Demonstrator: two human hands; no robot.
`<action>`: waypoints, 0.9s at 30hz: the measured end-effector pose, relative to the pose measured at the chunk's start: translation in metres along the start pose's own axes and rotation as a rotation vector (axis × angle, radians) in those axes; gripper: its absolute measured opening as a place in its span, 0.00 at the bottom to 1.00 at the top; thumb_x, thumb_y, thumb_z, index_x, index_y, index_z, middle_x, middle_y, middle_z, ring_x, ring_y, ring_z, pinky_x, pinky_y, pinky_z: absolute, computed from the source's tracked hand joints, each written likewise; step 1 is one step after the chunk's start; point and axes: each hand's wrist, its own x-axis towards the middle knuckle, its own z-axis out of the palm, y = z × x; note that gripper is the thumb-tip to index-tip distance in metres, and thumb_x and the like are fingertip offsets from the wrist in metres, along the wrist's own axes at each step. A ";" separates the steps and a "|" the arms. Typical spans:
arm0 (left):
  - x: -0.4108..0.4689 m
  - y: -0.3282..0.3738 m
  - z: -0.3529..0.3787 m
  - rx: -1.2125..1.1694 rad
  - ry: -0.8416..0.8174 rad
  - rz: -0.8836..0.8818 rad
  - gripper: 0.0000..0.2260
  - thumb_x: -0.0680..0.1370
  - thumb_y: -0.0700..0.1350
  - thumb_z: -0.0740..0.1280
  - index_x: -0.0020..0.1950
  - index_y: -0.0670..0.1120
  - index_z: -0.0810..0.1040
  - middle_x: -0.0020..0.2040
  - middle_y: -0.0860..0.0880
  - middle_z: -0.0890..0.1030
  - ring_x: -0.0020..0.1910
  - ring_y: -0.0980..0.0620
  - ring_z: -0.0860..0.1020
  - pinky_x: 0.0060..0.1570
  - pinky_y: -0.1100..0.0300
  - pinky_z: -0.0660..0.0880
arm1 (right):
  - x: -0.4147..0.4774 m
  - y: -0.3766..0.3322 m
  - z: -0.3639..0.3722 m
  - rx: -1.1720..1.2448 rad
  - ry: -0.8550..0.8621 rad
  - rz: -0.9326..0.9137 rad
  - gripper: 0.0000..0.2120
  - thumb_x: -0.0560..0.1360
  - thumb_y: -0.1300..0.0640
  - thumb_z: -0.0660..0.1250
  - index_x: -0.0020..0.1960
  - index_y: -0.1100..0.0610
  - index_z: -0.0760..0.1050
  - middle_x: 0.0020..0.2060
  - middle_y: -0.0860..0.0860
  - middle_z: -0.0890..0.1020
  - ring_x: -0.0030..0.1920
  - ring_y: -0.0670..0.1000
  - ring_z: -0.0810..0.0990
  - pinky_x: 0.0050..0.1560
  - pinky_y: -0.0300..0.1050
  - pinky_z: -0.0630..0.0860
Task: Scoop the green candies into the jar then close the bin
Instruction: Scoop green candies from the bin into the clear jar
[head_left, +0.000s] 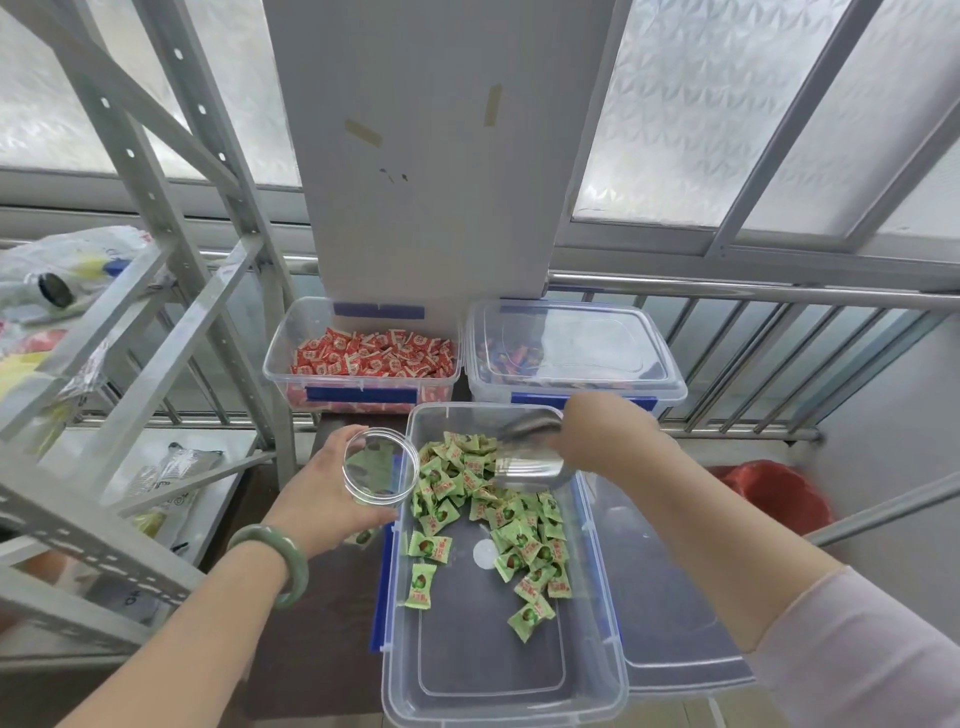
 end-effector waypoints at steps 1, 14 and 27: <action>0.000 0.000 0.000 -0.001 -0.001 0.002 0.44 0.63 0.53 0.79 0.72 0.53 0.58 0.69 0.53 0.70 0.62 0.51 0.72 0.60 0.57 0.68 | 0.004 0.002 0.008 -0.024 -0.046 0.026 0.07 0.75 0.59 0.61 0.51 0.58 0.74 0.47 0.54 0.79 0.50 0.58 0.79 0.47 0.49 0.75; 0.006 -0.005 -0.001 0.000 -0.039 -0.011 0.44 0.62 0.54 0.79 0.71 0.54 0.58 0.68 0.55 0.70 0.55 0.56 0.71 0.61 0.57 0.68 | 0.047 -0.001 0.089 0.048 -0.166 0.088 0.16 0.78 0.62 0.59 0.64 0.61 0.74 0.59 0.57 0.78 0.58 0.59 0.78 0.49 0.50 0.75; 0.011 -0.004 0.000 -0.020 -0.041 -0.028 0.42 0.62 0.54 0.78 0.70 0.56 0.59 0.66 0.57 0.71 0.53 0.57 0.72 0.47 0.67 0.67 | 0.074 -0.019 0.143 0.642 -0.206 0.242 0.15 0.79 0.48 0.62 0.44 0.60 0.70 0.32 0.52 0.74 0.30 0.51 0.73 0.27 0.41 0.68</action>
